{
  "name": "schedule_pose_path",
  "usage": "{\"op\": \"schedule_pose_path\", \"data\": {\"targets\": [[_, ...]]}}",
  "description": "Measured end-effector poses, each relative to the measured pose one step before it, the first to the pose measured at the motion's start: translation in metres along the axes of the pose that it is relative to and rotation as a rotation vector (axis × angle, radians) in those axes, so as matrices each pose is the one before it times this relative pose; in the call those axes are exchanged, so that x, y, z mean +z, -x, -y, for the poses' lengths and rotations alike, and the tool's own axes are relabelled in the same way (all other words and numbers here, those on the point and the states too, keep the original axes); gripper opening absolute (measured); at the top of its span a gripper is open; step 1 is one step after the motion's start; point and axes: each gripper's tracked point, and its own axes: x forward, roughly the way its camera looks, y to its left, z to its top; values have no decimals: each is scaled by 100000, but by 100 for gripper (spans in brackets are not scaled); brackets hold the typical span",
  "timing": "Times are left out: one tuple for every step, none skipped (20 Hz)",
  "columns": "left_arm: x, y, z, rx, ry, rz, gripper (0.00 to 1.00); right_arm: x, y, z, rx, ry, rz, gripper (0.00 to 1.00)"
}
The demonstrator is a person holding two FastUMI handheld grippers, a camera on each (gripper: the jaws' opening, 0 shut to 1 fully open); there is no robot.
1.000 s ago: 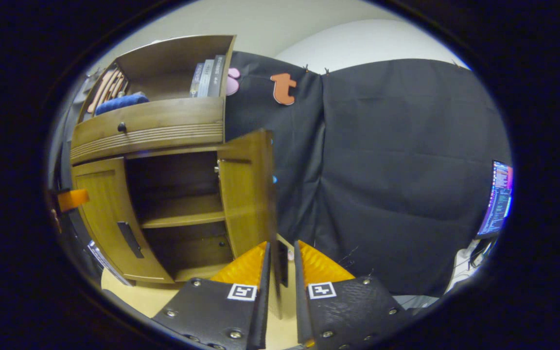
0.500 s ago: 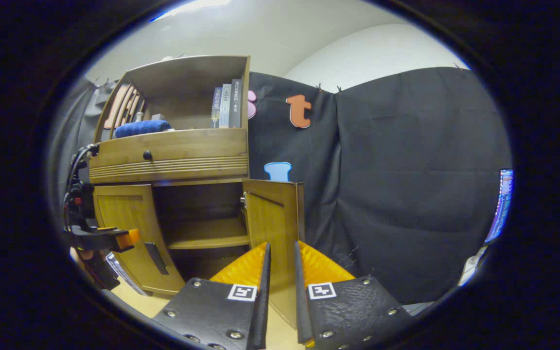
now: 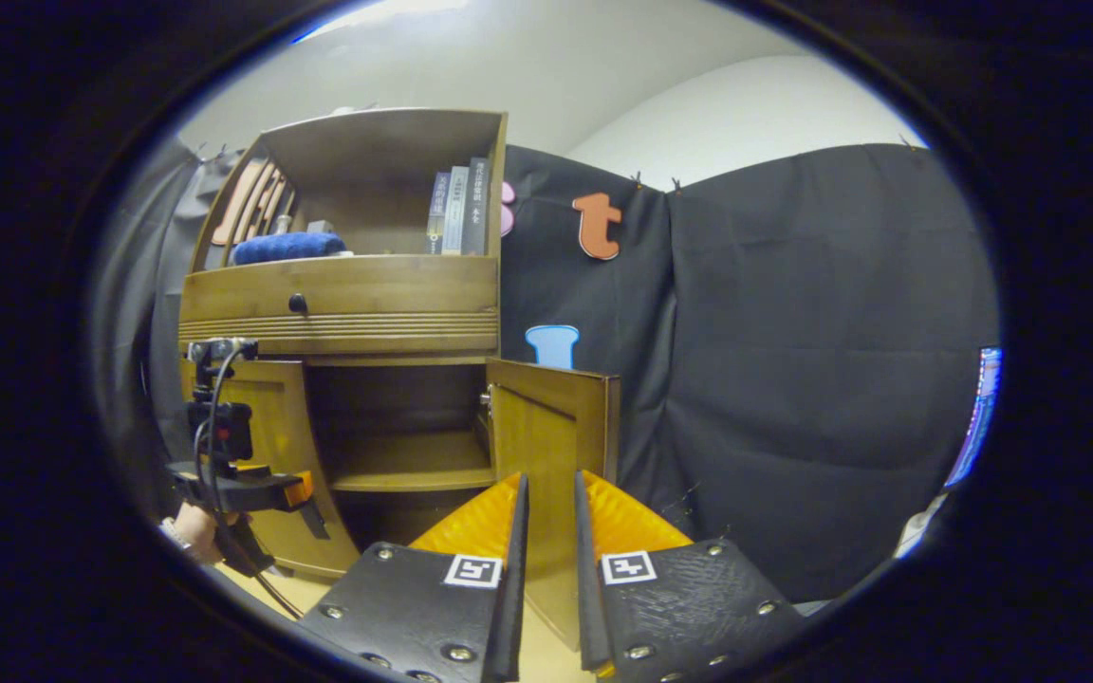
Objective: Open the right door of the double-door shoe cabinet with the right hand, and open the left door with the left hand.
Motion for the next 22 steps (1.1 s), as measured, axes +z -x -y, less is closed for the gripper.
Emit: {"op": "schedule_pose_path", "data": {"targets": [[-327, -491, -29, 744, 83, -455, 90, 49, -68, 17, -400, 1459, 297, 24], [-276, -479, 6, 444, 176, -318, 87, 33, -125, -48, -298, 1394, 61, 24], [-174, -374, 32, 262, 170, 49, 86, -66, -205, -55, -264, 1039, -233, 24], [-272, -160, 145, -320, 250, -61, 80, -124, -125, -29, -78, 506, -573, 24], [-83, -423, 105, -341, 402, 437, 81, -132, -132, -10, 122, 56, -477, 24], [-9, -454, 83, -144, 468, 556, 75, -55, -22, 9, -119, -158, -442, 24], [-59, -222, -40, 299, 466, 184, 72, -76, -163, 92, -179, -99, -267, 24], [-77, 2, -154, 890, 566, 589, 69, -99, -55, 159, -380, 47, -229, 24], [99, -37, -63, 671, 663, 980, 64, -125, -40, 136, -293, 142, -186, 24], [-114, -79, 179, -770, 1427, 397, 52, 46, -67, 59, -85, 115, -73, 24], [99, 133, 149, -548, 1241, 213, 47, -38, -142, 34, 47, 124, -57, 24], [-125, -110, -77, 86, -345, 113, 42, 8, -29, -22, 172, 177, -190, 24], [-53, 58, -74, 308, -985, -509, 39, -180, -30, 15, 239, 185, -209, 24], [16, 12, -10, 129, -1100, 298, 41, -30, 4, -76, 333, 80, -186, 24], [47, -5, -30, -31, -838, -136, 37, -59, -29, -121, 538, -58, -142, 24], [-28, 39, 40, -256, -138, -99, 35, -47, 44, -138, 577, -88, -86, 24], [62, 69, 3, -262, 420, 18, 35, -37, -22, -144, 675, 61, -24, 24], [-86, 160, 7, -196, 444, -286, 32, 6, 86, -80, 589, 252, 23, 24], [-83, 195, -17, -87, 446, -384, 31, -99, -14, -138, 527, 325, 27, 24], [-93, 404, -57, -107, 411, 88, 34, 44, 111, -92, 568, 239, 123, 24], [-40, 337, -32, -149, 185, 193, 35, 39, 34, -101, 574, 62, 141, 24], [-134, 403, -38, -214, 63, -37, 34, -28, 115, -101, 755, -141, -49, 24]]}}
